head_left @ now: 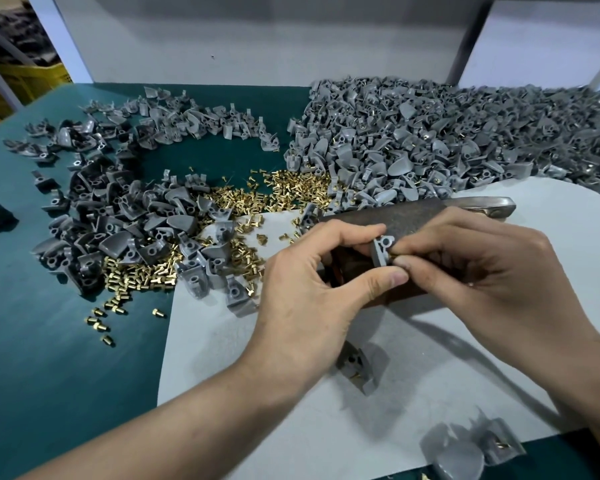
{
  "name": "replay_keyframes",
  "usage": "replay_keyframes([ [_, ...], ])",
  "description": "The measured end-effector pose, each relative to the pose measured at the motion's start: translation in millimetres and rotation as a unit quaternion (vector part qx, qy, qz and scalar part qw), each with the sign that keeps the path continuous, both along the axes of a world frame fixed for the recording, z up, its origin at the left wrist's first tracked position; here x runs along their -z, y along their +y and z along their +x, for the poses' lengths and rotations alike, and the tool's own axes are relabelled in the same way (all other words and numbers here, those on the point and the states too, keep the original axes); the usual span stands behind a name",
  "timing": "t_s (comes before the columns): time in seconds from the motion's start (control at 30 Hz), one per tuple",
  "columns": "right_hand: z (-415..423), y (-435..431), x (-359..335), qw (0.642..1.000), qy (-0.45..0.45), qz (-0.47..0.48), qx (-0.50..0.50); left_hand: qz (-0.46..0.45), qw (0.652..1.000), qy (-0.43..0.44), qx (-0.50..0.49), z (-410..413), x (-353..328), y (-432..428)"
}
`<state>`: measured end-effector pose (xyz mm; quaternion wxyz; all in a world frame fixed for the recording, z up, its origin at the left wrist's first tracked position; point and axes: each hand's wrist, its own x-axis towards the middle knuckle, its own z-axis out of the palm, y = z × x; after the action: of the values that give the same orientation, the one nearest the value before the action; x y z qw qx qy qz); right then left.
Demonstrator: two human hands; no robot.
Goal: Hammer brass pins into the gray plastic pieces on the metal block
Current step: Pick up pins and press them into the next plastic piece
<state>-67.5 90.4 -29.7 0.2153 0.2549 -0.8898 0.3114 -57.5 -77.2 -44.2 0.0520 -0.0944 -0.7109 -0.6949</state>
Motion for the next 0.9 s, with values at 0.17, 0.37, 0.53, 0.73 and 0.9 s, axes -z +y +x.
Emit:
replay_keyframes([
  [0.17, 1, 1, -1, 0.997, -0.046, -0.064, 0.002, -0.011, 1.0, 0.001, -0.001, 0, 2, 1],
  [0.37, -3, -1, -3, 0.992, -0.08, -0.098, -0.019, -0.007, 1.0, 0.008, 0.004, -1, 2, 0],
  [0.53, -3, -1, -3, 0.988, -0.096, -0.115, -0.021, -0.022, 1.0, 0.006, 0.0, 0, 2, 0],
  [0.73, -3, -3, -1, 0.99, -0.066, -0.122, -0.014, -0.025, 1.0, 0.001, 0.006, 2, 4, -2],
  [0.9, -4, 2, -14, 0.999, -0.021, -0.041, 0.007, -0.029, 0.999, 0.024, -0.011, -2, 6, 0],
])
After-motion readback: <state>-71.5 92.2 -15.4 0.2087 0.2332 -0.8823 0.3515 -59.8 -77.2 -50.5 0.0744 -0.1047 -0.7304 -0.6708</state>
